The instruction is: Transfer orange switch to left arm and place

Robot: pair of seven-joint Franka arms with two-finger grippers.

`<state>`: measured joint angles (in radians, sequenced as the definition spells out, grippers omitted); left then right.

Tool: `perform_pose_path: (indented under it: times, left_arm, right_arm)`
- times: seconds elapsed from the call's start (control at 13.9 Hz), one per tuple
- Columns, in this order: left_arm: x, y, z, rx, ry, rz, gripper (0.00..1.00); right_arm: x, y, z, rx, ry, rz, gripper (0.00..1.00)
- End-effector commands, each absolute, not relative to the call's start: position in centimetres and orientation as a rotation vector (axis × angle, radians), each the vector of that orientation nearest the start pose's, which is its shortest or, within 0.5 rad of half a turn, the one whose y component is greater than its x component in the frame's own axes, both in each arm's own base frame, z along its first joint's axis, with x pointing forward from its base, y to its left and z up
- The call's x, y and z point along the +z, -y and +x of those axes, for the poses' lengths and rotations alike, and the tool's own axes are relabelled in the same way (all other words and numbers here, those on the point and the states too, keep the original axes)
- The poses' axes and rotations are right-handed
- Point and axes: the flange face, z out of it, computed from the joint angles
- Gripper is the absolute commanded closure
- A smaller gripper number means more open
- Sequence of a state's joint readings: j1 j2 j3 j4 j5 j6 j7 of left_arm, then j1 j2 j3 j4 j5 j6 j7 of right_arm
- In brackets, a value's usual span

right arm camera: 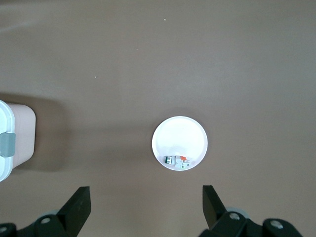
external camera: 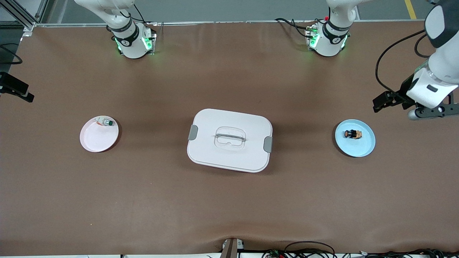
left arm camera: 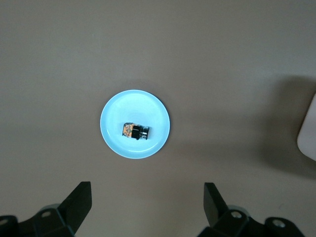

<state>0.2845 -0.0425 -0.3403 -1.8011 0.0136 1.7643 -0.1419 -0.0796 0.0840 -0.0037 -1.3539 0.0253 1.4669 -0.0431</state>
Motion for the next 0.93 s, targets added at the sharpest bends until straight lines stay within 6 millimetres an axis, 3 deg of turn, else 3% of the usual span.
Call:
perform_pose_path:
  times: [0.0,0.5,0.86]
  left_arm:
    - [57.3,4.7,55.1,0.004,0.063,-3.132,0.0]
    - [60.1,5.4,56.5,-0.073,0.076,-3.207,0.0]
    - [58.5,3.9,57.8,-0.034,0.098,-3.199,0.0]
  right_arm:
    - [67.2,4.0,56.0,-0.048,-0.081,-3.112,0.0]
    - [67.2,3.6,56.0,-0.048,-0.068,-3.11,0.0]
    - [67.2,3.8,56.0,-0.048,-0.073,-3.11,0.0]
